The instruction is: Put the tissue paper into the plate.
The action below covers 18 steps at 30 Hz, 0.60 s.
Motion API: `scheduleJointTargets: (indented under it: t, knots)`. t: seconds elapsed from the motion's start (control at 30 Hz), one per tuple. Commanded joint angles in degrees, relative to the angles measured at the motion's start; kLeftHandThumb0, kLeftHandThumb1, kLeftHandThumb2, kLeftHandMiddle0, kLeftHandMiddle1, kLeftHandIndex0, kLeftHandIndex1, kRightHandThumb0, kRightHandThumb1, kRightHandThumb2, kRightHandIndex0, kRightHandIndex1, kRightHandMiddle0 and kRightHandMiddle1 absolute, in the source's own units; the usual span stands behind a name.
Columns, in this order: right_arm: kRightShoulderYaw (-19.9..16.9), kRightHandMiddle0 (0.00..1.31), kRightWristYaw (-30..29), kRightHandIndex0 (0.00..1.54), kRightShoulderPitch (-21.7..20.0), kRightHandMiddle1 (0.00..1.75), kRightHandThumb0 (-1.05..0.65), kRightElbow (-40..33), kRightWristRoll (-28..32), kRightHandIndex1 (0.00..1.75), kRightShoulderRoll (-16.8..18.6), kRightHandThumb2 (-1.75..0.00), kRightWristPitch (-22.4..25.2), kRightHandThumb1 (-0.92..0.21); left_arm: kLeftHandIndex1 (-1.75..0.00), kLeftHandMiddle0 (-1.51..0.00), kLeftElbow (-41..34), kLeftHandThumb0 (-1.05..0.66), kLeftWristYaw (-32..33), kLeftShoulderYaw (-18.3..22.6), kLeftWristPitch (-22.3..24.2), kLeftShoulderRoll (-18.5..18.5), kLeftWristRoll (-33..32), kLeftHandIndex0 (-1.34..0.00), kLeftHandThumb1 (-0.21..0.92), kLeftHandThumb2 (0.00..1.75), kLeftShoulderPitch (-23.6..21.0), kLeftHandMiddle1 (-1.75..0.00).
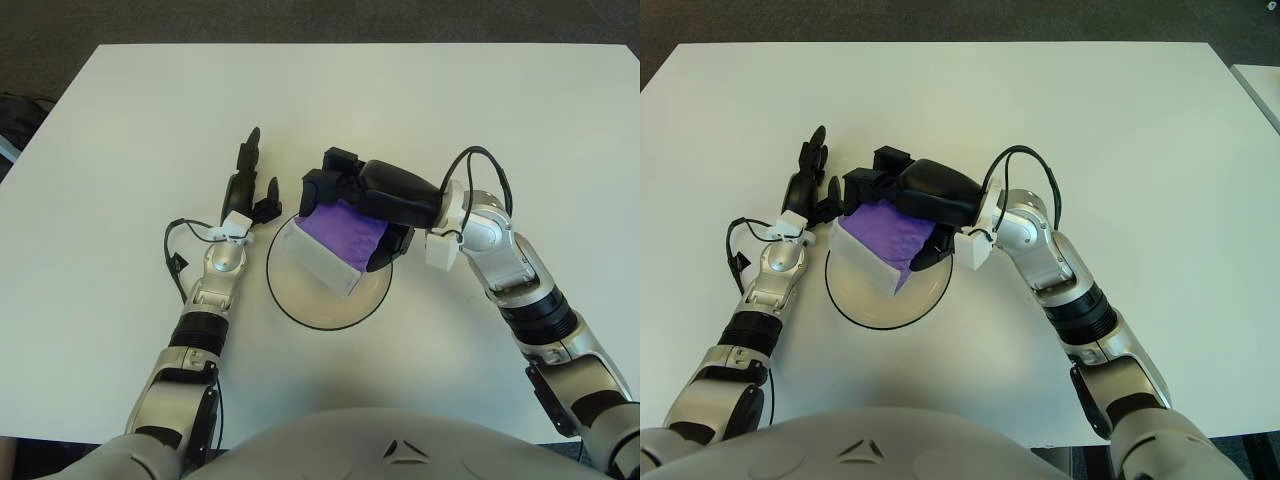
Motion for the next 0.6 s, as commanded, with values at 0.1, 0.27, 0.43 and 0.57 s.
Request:
scheduleJointTargets:
  t: [0.1,0.27,0.43,0.57]
  knots:
    - [0.5,0.54,0.1,0.77,-1.2,1.75,0.0,0.2,-1.0,1.71,-0.2,-1.55,-2.2,-0.11,-0.18,-0.17,4.2,-0.88,0.8,-1.5,0.8,-2.5,0.5,0.0,0.92,0.96,9.0,-0.01]
    - [0.6,0.52,-0.2,0.69,-1.4,1.6,0.0,0.0,-2.7,1.74,-0.6,-1.37,-3.4,-0.24,-0.19,-0.18,4.8,-0.88,0.6,-1.1,0.9,-2.8,-0.2,0.0,0.92,0.95,8.8,-0.01]
    - [0.5,0.32,-1.4,0.52,-0.5,1.67,-0.01,-1.9,-6.3,1.74,-1.0,-1.13,-4.9,-0.46,-0.14,-0.17,5.2,-0.89,-1.1,-1.0,-0.1,-2.9,-1.8,0.0,0.92,0.94,8.6,-0.01]
    - [0.7,0.23,-1.4,0.28,0.3,1.73,-0.14,-2.4,-6.9,1.72,-0.9,-0.84,-5.1,-0.69,-0.04,-0.14,6.7,-0.88,-4.5,-0.3,-1.2,-3.6,-5.7,0.0,0.92,0.95,8.1,0.0]
